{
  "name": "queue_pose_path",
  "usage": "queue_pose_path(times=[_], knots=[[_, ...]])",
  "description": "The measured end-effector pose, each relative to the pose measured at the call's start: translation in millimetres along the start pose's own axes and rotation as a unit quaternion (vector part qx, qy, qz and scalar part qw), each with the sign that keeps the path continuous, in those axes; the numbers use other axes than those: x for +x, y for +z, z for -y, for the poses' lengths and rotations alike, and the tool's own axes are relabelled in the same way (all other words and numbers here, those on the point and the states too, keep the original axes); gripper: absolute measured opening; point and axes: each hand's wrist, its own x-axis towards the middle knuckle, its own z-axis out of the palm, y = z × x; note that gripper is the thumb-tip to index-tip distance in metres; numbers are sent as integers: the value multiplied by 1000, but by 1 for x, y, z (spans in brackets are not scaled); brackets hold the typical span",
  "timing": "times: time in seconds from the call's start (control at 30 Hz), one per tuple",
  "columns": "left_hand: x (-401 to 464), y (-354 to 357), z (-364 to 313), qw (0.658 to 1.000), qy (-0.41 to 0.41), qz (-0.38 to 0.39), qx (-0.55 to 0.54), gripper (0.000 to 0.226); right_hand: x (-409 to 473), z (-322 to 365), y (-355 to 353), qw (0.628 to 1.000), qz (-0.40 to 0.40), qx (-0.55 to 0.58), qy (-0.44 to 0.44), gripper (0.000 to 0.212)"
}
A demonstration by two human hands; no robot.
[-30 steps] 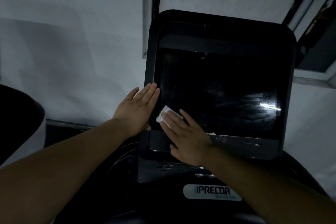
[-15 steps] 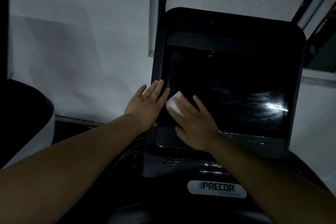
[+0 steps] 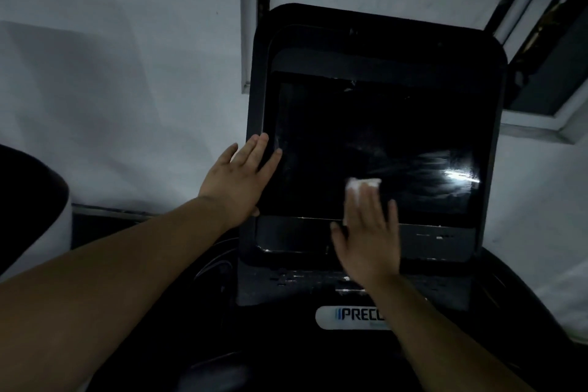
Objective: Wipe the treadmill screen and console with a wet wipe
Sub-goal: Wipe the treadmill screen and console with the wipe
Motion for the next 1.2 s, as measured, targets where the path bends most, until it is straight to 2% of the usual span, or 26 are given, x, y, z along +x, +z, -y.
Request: queue_pose_path(times=[0.07, 0.1, 0.23, 0.3, 0.37, 0.43, 0.5, 0.53, 0.57, 0.67, 0.7, 0.83, 0.9, 1.0, 1.03, 1.1, 1.2], knots=[[1, -1, -1, 1000, 4, 3, 3, 124, -1, 1, -2, 998, -3, 30, 61, 79], [1, -2, -2, 1000, 4, 2, 3, 124, 0, 15, -3, 998, -1, 42, 55, 81], [2, -2, -2, 1000, 4, 1, 3, 125, -9, 77, 0, 994, 9, 72, -82, 79], [1, -2, -1, 1000, 4, 4, 2, 124, -10, 66, 0, 994, -2, 69, -88, 77], [0, -2, 0, 1000, 7, 10, 2, 123, -7, 31, 3, 998, -10, 53, -40, 78], [0, -3, -1, 1000, 8, 7, 1, 123, 5, -8, 1, 996, -19, 53, 69, 79], [1, -3, -1, 1000, 10, 7, 1, 123, 22, -27, -4, 981, -5, 93, 168, 82], [1, -2, -1, 1000, 11, 8, 1, 123, 31, -24, -8, 977, -2, 111, 184, 83], [1, -2, -1, 1000, 11, 9, 2, 123, 39, -16, -12, 980, -8, 116, 160, 84], [1, 0, 0, 1000, 11, 5, 2, 123, 57, 3, -19, 997, -30, 63, -20, 79], [1, 0, 0, 1000, 10, 4, 2, 123, 64, 1, -21, 997, -35, 56, -31, 76], [1, 0, 0, 1000, 12, 2, 5, 122, 93, -12, -31, 985, -36, 83, 147, 75], [2, 0, -1, 1000, 13, -1, 0, 122, 98, 6, -38, 992, -42, 76, 87, 80], [3, 1, -1, 1000, 13, -12, -10, 124, 96, 31, -41, 993, -44, 43, -103, 80], [2, 2, 0, 1000, 13, -15, -13, 124, 99, 28, -43, 990, -45, 29, -129, 79], [3, 4, 2, 1000, 9, -23, -18, 125, 111, 9, -45, 995, -60, 25, -78, 77], [3, 6, 2, 1000, 5, -12, -8, 122, 133, -24, -49, 990, -68, 50, 111, 77]])
